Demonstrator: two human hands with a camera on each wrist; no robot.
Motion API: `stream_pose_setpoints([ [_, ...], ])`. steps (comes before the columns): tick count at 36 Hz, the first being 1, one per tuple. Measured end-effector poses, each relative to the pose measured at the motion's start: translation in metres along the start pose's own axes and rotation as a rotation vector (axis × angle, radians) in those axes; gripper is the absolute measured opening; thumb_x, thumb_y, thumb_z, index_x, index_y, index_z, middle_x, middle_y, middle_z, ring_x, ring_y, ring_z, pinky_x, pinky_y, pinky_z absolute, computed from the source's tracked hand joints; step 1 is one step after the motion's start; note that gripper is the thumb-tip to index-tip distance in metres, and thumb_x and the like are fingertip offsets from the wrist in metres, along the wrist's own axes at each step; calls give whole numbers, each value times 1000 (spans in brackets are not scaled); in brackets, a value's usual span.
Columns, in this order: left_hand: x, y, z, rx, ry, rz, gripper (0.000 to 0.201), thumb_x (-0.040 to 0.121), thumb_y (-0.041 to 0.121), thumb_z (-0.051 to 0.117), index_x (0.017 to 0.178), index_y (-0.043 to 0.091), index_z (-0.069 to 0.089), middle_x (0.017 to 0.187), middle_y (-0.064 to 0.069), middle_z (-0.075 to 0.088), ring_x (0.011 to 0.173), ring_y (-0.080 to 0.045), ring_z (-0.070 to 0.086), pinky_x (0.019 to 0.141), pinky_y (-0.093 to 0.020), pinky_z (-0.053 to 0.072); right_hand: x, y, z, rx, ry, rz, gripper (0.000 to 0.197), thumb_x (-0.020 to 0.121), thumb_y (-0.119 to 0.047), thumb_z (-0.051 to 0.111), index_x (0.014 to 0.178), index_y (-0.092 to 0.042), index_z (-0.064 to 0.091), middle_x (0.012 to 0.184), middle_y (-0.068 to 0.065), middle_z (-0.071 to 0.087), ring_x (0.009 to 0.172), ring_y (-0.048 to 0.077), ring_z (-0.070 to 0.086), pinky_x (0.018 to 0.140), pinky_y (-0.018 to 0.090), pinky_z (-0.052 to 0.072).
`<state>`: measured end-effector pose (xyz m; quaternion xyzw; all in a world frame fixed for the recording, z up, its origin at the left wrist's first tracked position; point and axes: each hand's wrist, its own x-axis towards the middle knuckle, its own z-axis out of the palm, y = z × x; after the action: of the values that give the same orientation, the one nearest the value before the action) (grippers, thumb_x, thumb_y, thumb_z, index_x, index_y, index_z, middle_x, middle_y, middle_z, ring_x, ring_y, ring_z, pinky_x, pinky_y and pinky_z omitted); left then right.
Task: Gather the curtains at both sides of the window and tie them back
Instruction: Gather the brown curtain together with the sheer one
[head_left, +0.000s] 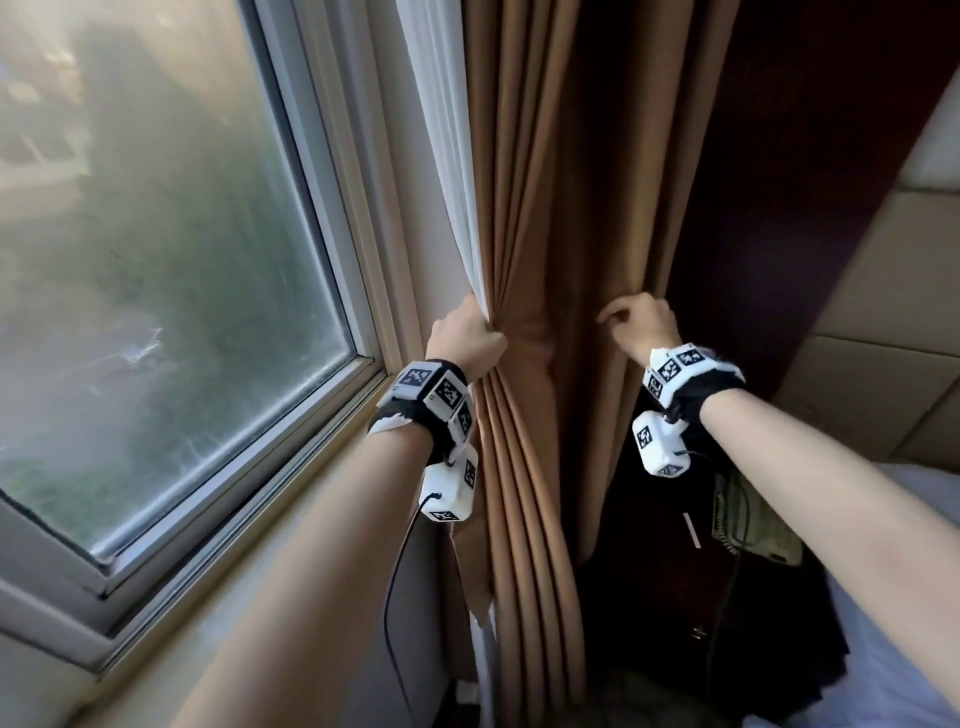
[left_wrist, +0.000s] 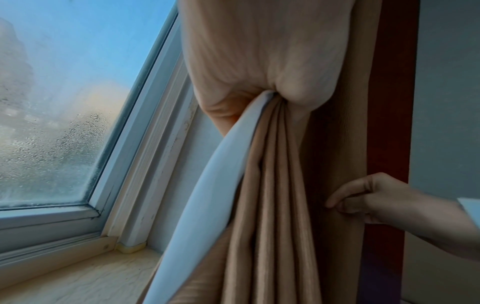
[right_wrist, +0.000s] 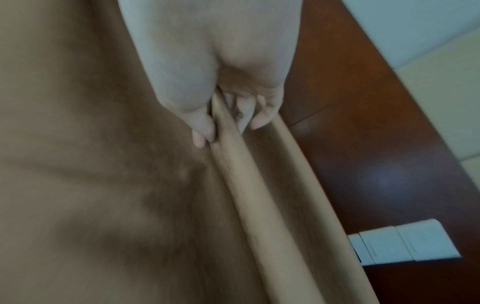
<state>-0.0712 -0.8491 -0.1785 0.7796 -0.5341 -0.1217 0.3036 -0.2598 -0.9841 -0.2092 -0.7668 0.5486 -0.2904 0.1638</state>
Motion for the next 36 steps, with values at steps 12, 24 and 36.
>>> stream_pose_setpoints([
  [12,2,0,-13,-75,13,-60,68,59,29,34,123,11,50,119,-16,60,112,-41,53,87,-35,38,-114,2,14,-162,34,-382,33,77,6,50,91,-18,67,66,10,52,62,37,59,57,33,45],
  [24,-13,12,-10,-263,-203,-46,51,67,13,69,117,8,61,110,-9,65,107,-26,59,99,-40,47,-142,-49,37,-236,-271,-393,27,86,2,39,88,-11,62,82,7,49,84,30,56,69,33,39],
  [36,-24,19,-23,-407,-439,-6,69,76,40,79,135,20,49,125,10,56,120,-13,51,106,-31,33,-145,-75,47,-475,-367,-594,16,83,2,46,90,0,61,97,17,58,92,36,57,74,39,44],
])
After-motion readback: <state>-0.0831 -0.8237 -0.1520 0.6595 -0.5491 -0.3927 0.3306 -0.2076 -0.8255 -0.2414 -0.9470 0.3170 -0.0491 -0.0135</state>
